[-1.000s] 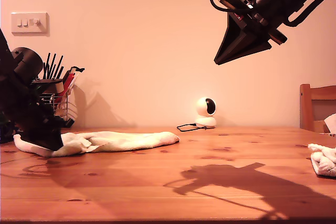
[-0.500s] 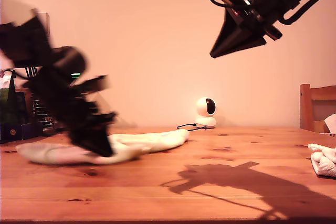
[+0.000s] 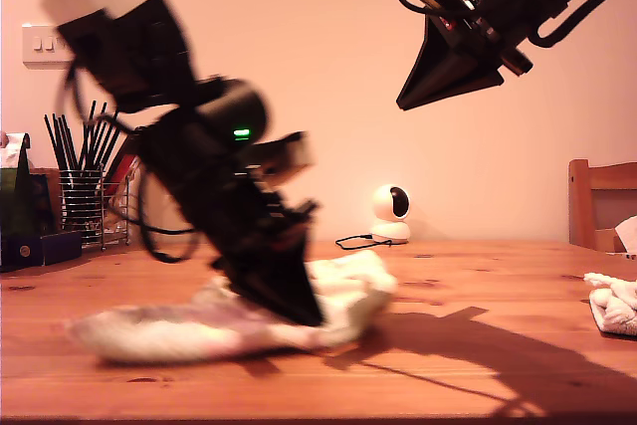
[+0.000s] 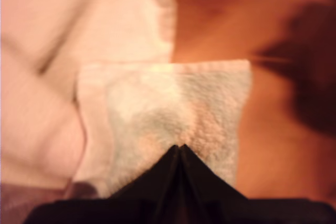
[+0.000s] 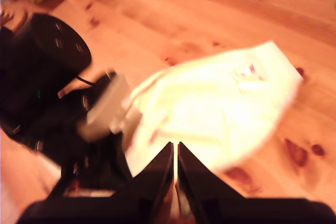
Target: Fold the tea towel in front of you. After folding it, place it to the right side.
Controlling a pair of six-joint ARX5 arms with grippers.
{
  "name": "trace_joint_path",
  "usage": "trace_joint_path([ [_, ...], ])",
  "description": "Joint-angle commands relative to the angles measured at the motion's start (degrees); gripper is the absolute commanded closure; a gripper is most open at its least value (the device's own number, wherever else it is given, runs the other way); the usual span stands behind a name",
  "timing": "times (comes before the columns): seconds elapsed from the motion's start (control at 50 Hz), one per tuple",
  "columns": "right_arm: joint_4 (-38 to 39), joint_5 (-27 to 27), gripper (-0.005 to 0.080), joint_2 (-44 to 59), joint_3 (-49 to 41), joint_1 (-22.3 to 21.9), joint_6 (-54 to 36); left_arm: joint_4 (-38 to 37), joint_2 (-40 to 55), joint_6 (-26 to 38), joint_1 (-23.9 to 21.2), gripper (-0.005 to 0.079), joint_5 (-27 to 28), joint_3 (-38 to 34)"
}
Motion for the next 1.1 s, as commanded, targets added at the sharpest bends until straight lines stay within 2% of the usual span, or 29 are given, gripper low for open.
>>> trace_joint_path([
  [0.0, -0.5, -1.6, 0.0763, 2.3, -0.6, 0.4, -1.4, -1.5, 3.0, 0.0, -0.7, 0.0762, -0.3, -3.4],
  [0.22, -1.7, -2.9, 0.0763, 5.8, -0.6, 0.5, -4.7, -1.3, -1.4, 0.0, 0.7, 0.0762, 0.3, -3.4],
  [0.48, -1.6, -3.4, 0.0763, 6.4, -0.6, 0.6, -7.5, -3.0, -11.2, -0.1, 2.6, 0.0762, 2.1, -3.4],
  [0.56, -1.6, -3.4, 0.0763, 6.4, -0.6, 0.6, -7.5, -6.0, -13.5, 0.4, 3.0, 0.0761, 1.9, -3.4],
  [0.72, -1.6, -3.4, 0.0763, 6.4, -0.6, 0.6, -8.0, -16.2, -15.0, 6.9, 4.6, 0.0745, 1.7, -3.4],
  [0.8, -1.8, -3.4, 0.0763, 6.4, -0.6, 0.6, -8.9, -21.0, -15.0, 8.0, 5.7, 0.0687, 1.8, -3.4],
  [0.92, -2.1, -3.4, 0.0763, 6.4, -0.6, 0.6, -9.0, -26.4, -15.0, 10.6, 7.2, 0.0490, 0.8, -3.4],
  [1.0, -2.1, -3.4, 0.0763, 6.4, -0.6, 0.6, -9.0, -26.8, -15.0, 11.6, 7.7, 0.0431, -1.9, -3.4],
  [1.08, -2.1, -3.4, 0.0763, 6.4, -0.6, 0.6, -9.1, -26.9, -15.0, 12.0, 7.8, 0.0415, -4.6, -3.4],
])
